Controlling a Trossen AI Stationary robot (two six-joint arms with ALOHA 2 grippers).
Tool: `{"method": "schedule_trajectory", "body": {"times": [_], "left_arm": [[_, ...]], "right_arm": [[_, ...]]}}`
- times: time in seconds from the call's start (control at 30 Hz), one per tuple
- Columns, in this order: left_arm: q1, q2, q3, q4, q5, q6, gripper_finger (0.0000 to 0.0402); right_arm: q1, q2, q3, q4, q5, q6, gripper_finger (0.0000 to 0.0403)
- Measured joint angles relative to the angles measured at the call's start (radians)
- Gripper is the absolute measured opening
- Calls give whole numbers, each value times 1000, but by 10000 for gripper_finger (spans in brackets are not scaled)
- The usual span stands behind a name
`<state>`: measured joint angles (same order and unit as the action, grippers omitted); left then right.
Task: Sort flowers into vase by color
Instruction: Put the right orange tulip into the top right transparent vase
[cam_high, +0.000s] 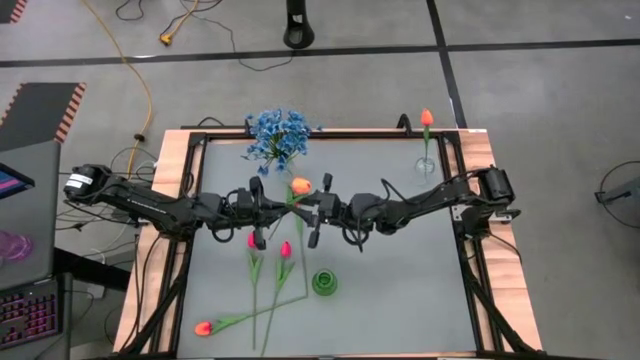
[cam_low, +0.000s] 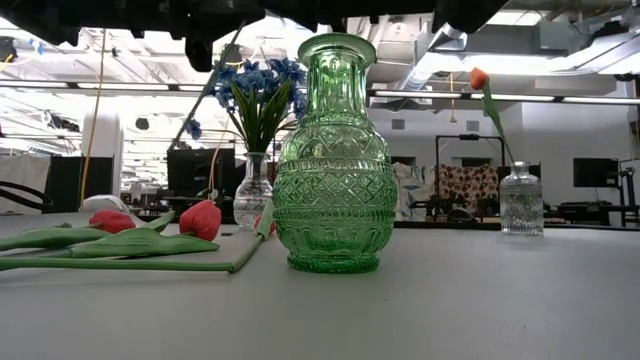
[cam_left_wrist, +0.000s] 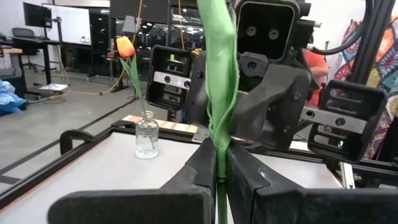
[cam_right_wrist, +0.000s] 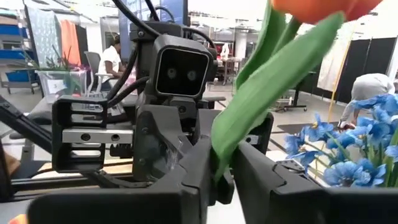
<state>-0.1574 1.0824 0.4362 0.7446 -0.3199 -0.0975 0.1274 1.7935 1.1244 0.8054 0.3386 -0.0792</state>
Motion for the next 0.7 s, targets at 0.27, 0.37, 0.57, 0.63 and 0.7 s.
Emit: {"method": "schedule_trajectory", "body": {"times": [0.27,0.37,0.57,0.63,0.7], "left_arm": [[0,0,0,0,-4,0,6],[0,0,0,0,-6,0,8],[0,0,0,6,1,7,41],[0,0,0,7,2,9,62],[0,0,0,7,2,7,86]], "right_arm": [[0,0,0,-2,-1,-31,39],[0,0,0,-3,-1,-32,34],[1,-8,0,-13,-3,-60,40],[4,-18,-1,-25,-2,-102,41],[12,-45,-3,-62,1,-124,41]]}}
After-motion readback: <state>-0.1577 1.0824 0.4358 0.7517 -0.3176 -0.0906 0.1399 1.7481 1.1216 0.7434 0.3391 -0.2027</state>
